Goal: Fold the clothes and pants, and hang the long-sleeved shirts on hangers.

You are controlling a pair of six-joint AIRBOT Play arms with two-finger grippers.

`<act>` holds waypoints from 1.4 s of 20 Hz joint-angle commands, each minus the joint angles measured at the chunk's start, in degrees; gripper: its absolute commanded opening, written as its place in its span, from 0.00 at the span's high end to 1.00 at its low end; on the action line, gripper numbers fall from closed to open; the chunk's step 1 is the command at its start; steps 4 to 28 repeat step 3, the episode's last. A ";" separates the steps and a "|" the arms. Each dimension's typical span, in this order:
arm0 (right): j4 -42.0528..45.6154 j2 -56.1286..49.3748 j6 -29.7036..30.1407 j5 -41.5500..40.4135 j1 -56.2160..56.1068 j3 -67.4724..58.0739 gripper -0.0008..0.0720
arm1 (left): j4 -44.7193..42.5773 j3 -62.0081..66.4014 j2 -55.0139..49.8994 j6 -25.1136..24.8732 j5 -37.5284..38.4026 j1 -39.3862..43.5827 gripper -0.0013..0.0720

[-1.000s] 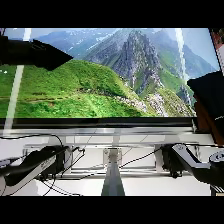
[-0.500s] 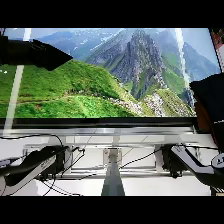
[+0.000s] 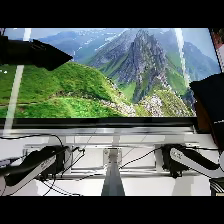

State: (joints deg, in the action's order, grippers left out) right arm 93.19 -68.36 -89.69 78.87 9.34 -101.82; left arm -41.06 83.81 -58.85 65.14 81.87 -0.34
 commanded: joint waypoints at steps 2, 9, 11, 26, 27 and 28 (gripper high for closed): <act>9.20 -2.49 0.90 -0.55 -11.08 -0.02 0.95 | 0.00 0.02 0.02 0.00 0.00 -0.07 0.11; 9.11 -2.49 0.87 -0.48 -11.69 -0.02 0.95 | -0.02 0.02 0.02 0.00 0.00 -0.07 0.11; 9.11 -2.49 0.87 -0.48 -11.69 -0.02 0.95 | -0.02 0.02 0.02 0.00 0.00 -0.07 0.11; 9.11 -2.49 0.87 -0.48 -11.69 -0.02 0.95 | -0.02 0.02 0.02 0.00 0.00 -0.07 0.11; 9.11 -2.49 0.87 -0.48 -11.69 -0.02 0.95 | -0.02 0.02 0.02 0.00 0.00 -0.07 0.11; 9.11 -2.49 0.87 -0.48 -11.69 -0.02 0.95 | -0.02 0.02 0.02 0.00 0.00 -0.07 0.11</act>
